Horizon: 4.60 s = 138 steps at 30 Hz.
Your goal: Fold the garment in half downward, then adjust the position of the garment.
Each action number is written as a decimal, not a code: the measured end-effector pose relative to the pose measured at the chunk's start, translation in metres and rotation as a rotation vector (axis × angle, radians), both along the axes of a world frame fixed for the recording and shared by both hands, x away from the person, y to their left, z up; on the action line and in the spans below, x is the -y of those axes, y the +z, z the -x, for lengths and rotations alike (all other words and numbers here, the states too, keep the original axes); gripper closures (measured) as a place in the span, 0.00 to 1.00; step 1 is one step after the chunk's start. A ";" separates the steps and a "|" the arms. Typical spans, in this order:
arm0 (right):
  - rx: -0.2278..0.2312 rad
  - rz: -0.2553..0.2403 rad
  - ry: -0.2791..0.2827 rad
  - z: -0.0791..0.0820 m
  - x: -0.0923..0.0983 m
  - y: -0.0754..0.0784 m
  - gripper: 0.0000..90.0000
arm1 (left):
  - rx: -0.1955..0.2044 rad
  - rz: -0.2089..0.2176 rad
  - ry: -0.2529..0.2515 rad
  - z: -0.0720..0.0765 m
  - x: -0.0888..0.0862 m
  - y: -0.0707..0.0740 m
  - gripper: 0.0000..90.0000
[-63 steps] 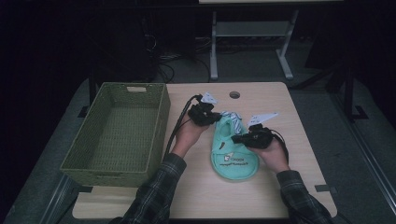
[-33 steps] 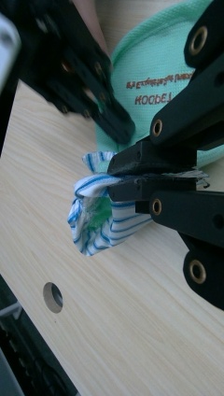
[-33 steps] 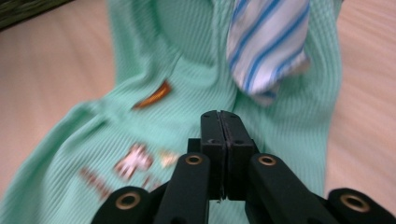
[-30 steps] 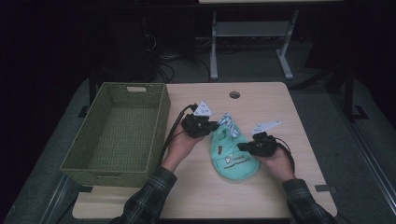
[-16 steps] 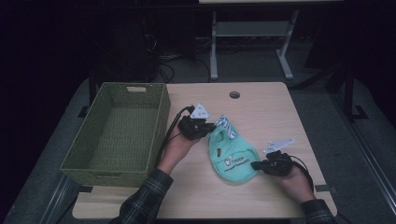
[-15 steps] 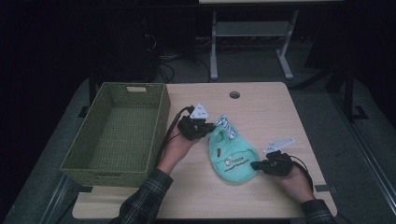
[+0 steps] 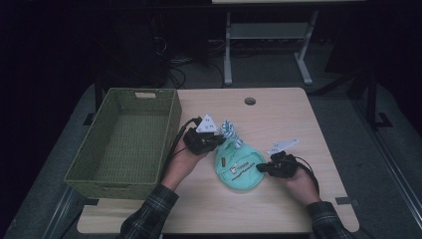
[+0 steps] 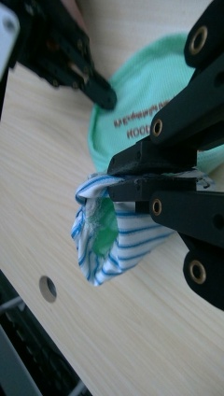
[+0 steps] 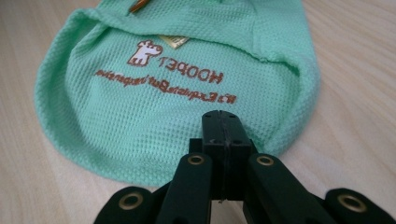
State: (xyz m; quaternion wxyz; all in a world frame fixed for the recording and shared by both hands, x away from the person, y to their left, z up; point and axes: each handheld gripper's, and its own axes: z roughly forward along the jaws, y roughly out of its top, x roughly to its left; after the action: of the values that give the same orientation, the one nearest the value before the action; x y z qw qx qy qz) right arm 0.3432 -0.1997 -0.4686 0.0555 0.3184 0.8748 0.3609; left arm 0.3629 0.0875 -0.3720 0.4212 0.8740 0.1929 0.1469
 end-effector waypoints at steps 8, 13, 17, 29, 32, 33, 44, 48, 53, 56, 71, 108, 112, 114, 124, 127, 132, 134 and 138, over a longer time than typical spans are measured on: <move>0.000 -0.003 -0.009 0.000 -0.002 0.000 1.00 | 0.003 0.008 -0.098 0.020 0.017 -0.005 0.96; 0.000 -0.005 -0.008 0.000 -0.001 0.000 1.00 | -0.011 0.009 -0.155 0.031 0.027 -0.014 0.96; 0.004 -0.008 -0.004 -0.001 -0.001 -0.001 1.00 | -0.036 0.009 -0.198 0.038 0.033 -0.024 0.96; 0.035 -0.024 -0.041 0.002 0.011 0.006 1.00 | -0.102 -0.017 -0.298 0.053 0.053 -0.053 0.96; 0.053 -0.046 -0.071 0.004 0.023 0.013 1.00 | -0.117 -0.023 -0.322 0.055 0.059 -0.060 0.96; 0.054 -0.047 -0.075 0.004 0.026 0.014 1.00 | -0.122 -0.026 -0.329 0.056 0.061 -0.063 0.96; 0.055 -0.048 -0.094 0.005 0.036 0.015 1.00 | -0.189 -0.097 -0.382 0.062 0.076 -0.084 0.88; 0.066 -0.054 -0.099 0.003 0.039 0.020 0.99 | -0.183 -0.073 -0.348 0.061 0.068 -0.069 0.69; 0.097 -0.086 -0.088 -0.002 0.039 0.035 0.99 | -0.198 -0.028 -0.279 0.056 0.045 -0.052 0.69; 0.097 -0.107 -0.075 -0.006 0.032 0.041 1.00 | -0.212 -0.020 -0.215 0.052 0.031 -0.047 0.85; 0.078 -0.114 0.081 -0.031 -0.037 0.046 1.00 | -0.182 -0.071 -0.079 0.040 0.028 -0.046 0.96; 0.032 -0.037 0.152 -0.072 -0.077 0.036 1.00 | -0.248 -0.061 -0.223 0.067 0.075 -0.058 0.99; 0.027 -0.020 0.174 -0.076 -0.088 0.030 1.00 | -0.266 -0.079 -0.250 0.071 0.086 -0.067 0.99; 0.029 -0.003 0.184 -0.078 -0.091 0.026 1.00 | -0.282 -0.092 -0.263 0.073 0.089 -0.072 0.99; -0.012 0.032 0.159 -0.079 -0.081 0.006 1.00 | -0.291 -0.139 -0.248 0.071 0.083 -0.077 0.99; -0.016 0.023 0.140 -0.077 -0.072 0.007 1.00 | -0.285 -0.144 -0.231 0.069 0.076 -0.076 0.99; -0.010 0.020 0.119 -0.075 -0.058 0.009 1.00 | -0.276 -0.167 -0.193 0.063 0.062 -0.074 0.99; -0.007 0.026 0.114 -0.074 -0.052 0.009 1.00 | -0.273 -0.172 -0.174 0.061 0.057 -0.074 0.99; -0.008 0.016 0.095 -0.072 -0.040 0.009 1.00 | -0.278 -0.177 -0.142 0.056 0.046 -0.074 0.99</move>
State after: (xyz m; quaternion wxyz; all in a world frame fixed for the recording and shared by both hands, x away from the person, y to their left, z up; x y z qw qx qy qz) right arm 0.4151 -0.1598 -0.4600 0.0374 0.2776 0.8921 0.3547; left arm 0.3065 0.0418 -0.4460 0.3211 0.9309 0.1734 0.0112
